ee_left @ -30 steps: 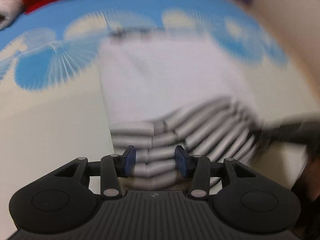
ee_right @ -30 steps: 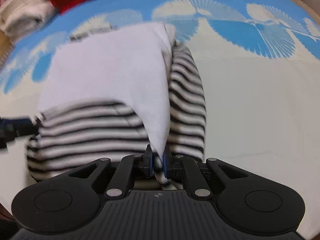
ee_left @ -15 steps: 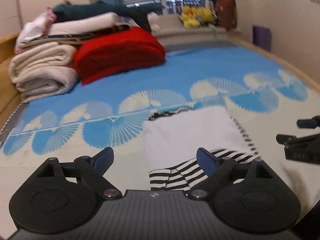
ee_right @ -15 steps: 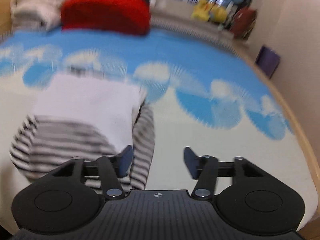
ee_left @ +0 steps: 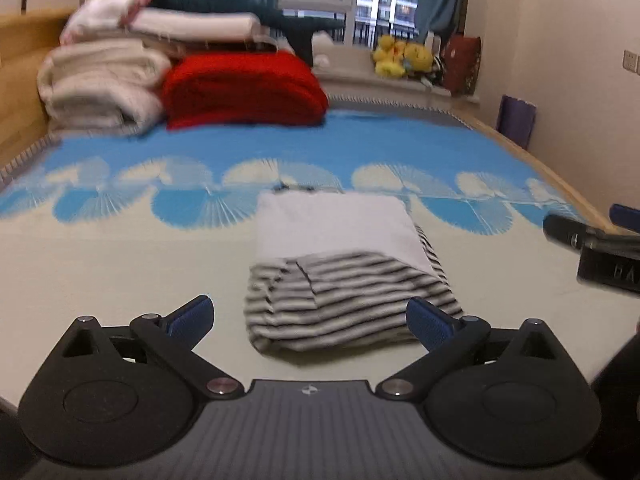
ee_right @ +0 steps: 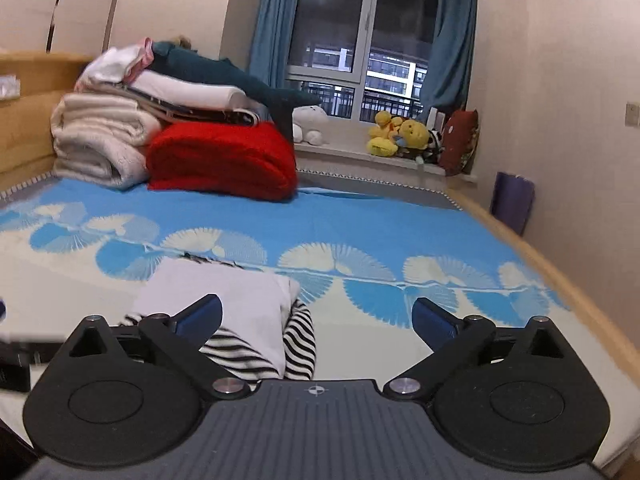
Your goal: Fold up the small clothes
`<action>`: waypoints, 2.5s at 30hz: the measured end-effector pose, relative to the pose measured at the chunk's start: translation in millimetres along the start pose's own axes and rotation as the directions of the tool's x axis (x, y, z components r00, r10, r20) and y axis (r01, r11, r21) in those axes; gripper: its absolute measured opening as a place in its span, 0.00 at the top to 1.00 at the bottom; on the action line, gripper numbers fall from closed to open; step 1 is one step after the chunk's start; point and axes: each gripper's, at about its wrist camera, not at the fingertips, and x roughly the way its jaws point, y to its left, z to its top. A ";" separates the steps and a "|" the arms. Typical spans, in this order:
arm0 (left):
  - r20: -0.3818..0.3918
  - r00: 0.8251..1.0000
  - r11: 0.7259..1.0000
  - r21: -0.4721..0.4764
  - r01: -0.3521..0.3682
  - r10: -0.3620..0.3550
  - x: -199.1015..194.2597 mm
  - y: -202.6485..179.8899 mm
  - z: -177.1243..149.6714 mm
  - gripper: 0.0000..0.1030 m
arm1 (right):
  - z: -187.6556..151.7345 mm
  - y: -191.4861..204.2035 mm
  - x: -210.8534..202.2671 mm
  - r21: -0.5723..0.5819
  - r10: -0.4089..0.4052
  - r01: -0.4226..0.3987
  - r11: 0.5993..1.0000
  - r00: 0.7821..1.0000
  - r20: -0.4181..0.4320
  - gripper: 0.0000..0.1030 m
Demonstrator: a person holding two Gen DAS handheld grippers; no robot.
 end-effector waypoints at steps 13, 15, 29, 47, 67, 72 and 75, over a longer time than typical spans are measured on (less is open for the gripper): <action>-0.076 0.996 0.998 -0.012 -0.057 0.055 18.3 5.8 -4.9 0.00 | -13.1 14.1 10.5 0.090 0.033 -0.017 0.996 0.983 -0.182 0.01; -0.100 0.994 0.998 -0.027 -0.048 0.045 23.8 5.5 -6.2 0.00 | -13.3 15.7 12.2 0.096 0.039 -0.022 0.995 0.982 -0.187 0.01; -0.163 0.985 0.996 -0.055 -0.064 0.055 37.8 4.0 -10.3 0.00 | -16.9 27.0 15.2 0.057 0.061 -0.051 0.997 0.977 -0.205 0.01; -0.165 0.985 0.996 -0.056 -0.066 0.056 35.1 4.8 -10.5 0.00 | -17.8 27.2 15.5 0.059 0.057 -0.046 0.997 0.977 -0.206 0.01; -0.164 0.985 0.996 -0.056 -0.065 0.055 34.9 4.8 -10.3 0.00 | -18.2 27.7 14.8 0.044 0.054 -0.046 0.998 0.978 -0.204 0.01; -0.165 0.985 0.996 -0.056 -0.065 0.055 34.9 4.9 -10.1 0.00 | -18.2 27.8 14.7 0.043 0.054 -0.046 0.998 0.978 -0.204 0.01; -0.165 0.985 0.996 -0.056 -0.065 0.055 34.8 5.0 -10.1 0.00 | -18.0 28.1 14.7 0.042 0.054 -0.046 0.998 0.978 -0.204 0.01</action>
